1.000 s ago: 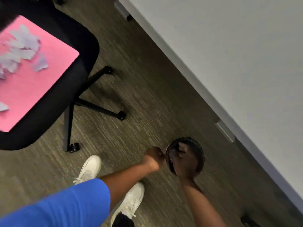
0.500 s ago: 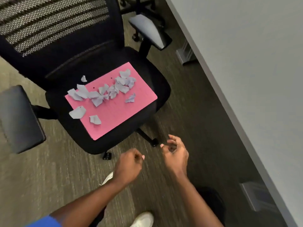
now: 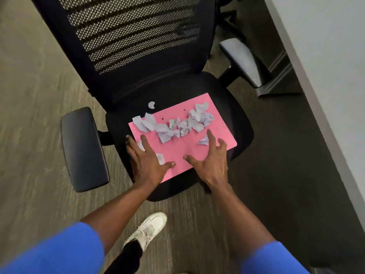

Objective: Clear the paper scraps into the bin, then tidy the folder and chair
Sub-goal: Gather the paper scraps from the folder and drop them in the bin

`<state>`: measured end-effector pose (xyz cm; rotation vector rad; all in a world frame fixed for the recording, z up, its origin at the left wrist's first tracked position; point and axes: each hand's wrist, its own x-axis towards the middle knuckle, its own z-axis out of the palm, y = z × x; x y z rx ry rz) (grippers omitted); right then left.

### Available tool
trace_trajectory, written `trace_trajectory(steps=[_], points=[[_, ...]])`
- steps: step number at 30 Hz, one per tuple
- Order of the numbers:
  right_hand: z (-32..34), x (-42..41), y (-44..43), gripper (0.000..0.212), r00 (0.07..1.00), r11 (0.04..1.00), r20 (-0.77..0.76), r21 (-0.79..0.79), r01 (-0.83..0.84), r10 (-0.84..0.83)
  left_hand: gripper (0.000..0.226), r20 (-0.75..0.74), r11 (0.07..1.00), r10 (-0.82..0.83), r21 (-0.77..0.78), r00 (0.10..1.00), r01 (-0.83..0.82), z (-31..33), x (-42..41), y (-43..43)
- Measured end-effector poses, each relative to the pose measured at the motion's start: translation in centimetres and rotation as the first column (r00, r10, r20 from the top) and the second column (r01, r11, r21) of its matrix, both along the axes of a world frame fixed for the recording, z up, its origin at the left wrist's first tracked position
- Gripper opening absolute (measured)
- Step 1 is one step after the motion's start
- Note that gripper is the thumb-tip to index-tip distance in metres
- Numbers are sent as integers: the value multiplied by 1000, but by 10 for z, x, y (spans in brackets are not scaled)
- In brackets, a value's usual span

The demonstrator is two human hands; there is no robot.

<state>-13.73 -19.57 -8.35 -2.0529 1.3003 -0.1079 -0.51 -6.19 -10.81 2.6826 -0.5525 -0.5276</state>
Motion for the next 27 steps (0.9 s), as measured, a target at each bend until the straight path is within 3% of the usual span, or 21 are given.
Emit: trace_trajectory(steps=[11,17,20,23,27], points=[[-21,87,-14,115,967,976,-197,-112,-186,161,118,121,986,-80,-138,989,97,-16,28,-30],[-25,109,-19,108,938,956,-275,-147,-255,209,126,110,968,-47,-240,993,73,-14,44,-44],[-26,115,-18,99,918,936,-305,-160,-313,255,134,105,954,-132,-255,986,155,-15,54,-47],[-27,118,-17,86,889,910,-348,-179,-374,297,116,103,958,-226,-158,969,241,-16,63,-50],[-30,114,-17,53,887,882,-345,-247,-402,308,71,65,957,-271,-94,960,276,-22,62,-48]])
